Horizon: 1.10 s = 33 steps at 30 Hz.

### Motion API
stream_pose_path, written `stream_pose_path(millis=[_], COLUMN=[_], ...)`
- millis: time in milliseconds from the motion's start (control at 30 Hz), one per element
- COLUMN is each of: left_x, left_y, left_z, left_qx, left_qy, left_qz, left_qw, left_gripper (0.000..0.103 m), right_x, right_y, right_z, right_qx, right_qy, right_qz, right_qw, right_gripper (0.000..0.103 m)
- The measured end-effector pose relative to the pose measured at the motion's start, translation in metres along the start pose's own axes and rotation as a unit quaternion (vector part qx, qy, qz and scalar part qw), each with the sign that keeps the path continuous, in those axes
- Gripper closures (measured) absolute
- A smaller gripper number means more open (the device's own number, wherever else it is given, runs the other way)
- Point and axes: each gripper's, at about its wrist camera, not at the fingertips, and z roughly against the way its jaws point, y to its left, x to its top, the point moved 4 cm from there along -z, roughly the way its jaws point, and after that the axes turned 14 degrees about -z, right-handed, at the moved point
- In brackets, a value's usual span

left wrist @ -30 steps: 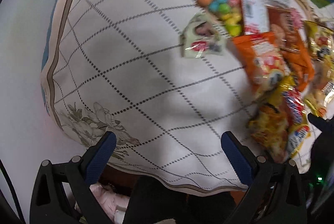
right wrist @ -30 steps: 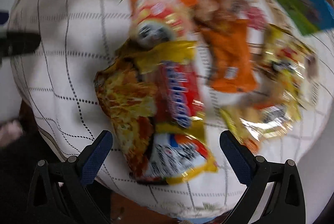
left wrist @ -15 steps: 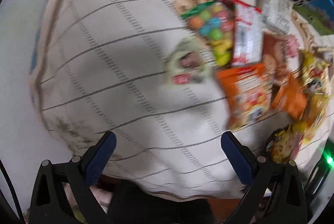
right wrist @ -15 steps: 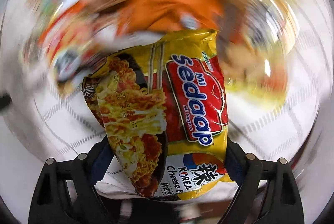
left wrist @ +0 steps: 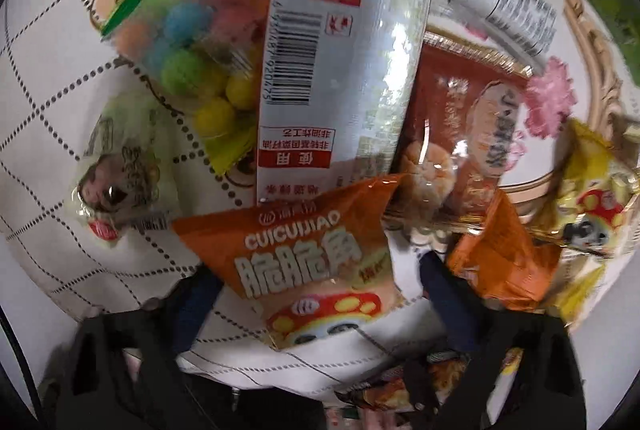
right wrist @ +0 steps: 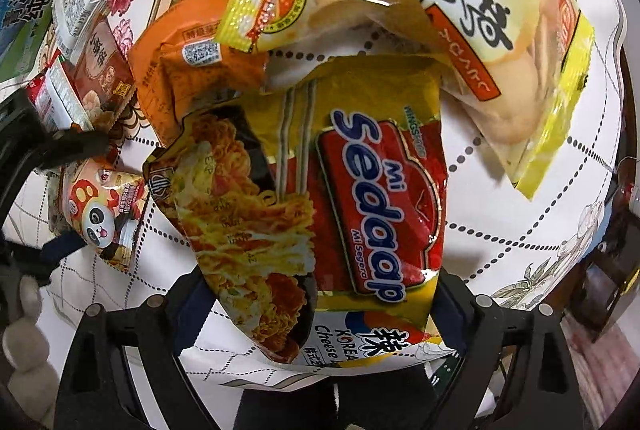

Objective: Organize snacks
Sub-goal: 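Grasp the orange Cuicuijiao bag with the left tool while the right tool grasps the yellow Mie Sedaap pack, then carry both packets into the cardboard box and open both tools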

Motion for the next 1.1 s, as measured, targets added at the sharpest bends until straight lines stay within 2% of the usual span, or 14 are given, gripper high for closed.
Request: stream_pose_path(millis=[33, 67, 133, 267, 367, 567, 733, 867, 933, 1033, 1100], left_x=[-0.002, -0.003, -0.017, -0.049, -0.07, -0.072, -0.049, -0.062, -0.06, -0.07, -0.089], left_y=[0.0, -0.002, -0.004, 0.003, 0.012, 0.032, 0.067, 0.07, 0.061, 0.064, 0.051], left_z=[-0.002, -0.002, -0.002, -0.004, -0.017, -0.039, -0.023, -0.02, -0.015, -0.005, -0.002], left_qx=[0.013, 0.019, 0.048, 0.124, 0.156, 0.137, 0.122, 0.124, 0.123, 0.128, 0.13], left_qy=[-0.003, -0.006, -0.017, -0.031, -0.028, -0.028, -0.04, -0.052, -0.056, -0.062, -0.064], left_qz=[-0.015, -0.028, -0.066, -0.142, -0.175, -0.156, -0.156, -0.163, -0.163, -0.17, -0.172], left_qw=[0.9998, 0.9994, 0.9965, 0.9816, 0.9717, 0.9778, 0.9795, 0.9775, 0.9774, 0.9751, 0.9743], left_gripper=[0.031, 0.032, 0.042, 0.042, 0.04, 0.04, 0.041, 0.049, 0.05, 0.05, 0.051], right_x=[0.007, 0.005, 0.006, -0.006, -0.012, -0.01, -0.018, -0.028, -0.031, -0.043, -0.05], right_y=[0.007, 0.008, 0.011, 0.025, 0.027, 0.03, 0.027, 0.022, 0.021, 0.021, 0.017], right_z=[-0.002, 0.0, -0.002, 0.0, -0.009, -0.037, -0.037, -0.043, -0.049, -0.055, -0.055], right_qx=[-0.002, -0.004, -0.007, -0.027, -0.032, -0.042, -0.046, -0.061, -0.07, -0.072, -0.063], right_qy=[0.001, 0.003, 0.005, -0.002, 0.008, 0.013, 0.014, 0.01, -0.003, -0.019, -0.024], right_qz=[0.0, 0.001, 0.007, 0.031, 0.045, 0.068, 0.076, 0.076, 0.077, 0.076, 0.075], right_qw=[1.0, 1.0, 1.0, 0.999, 0.998, 0.997, 0.996, 0.995, 0.995, 0.994, 0.995], right_gripper=[0.009, 0.009, 0.009, 0.01, 0.009, 0.005, 0.005, 0.006, 0.012, 0.014, 0.016])
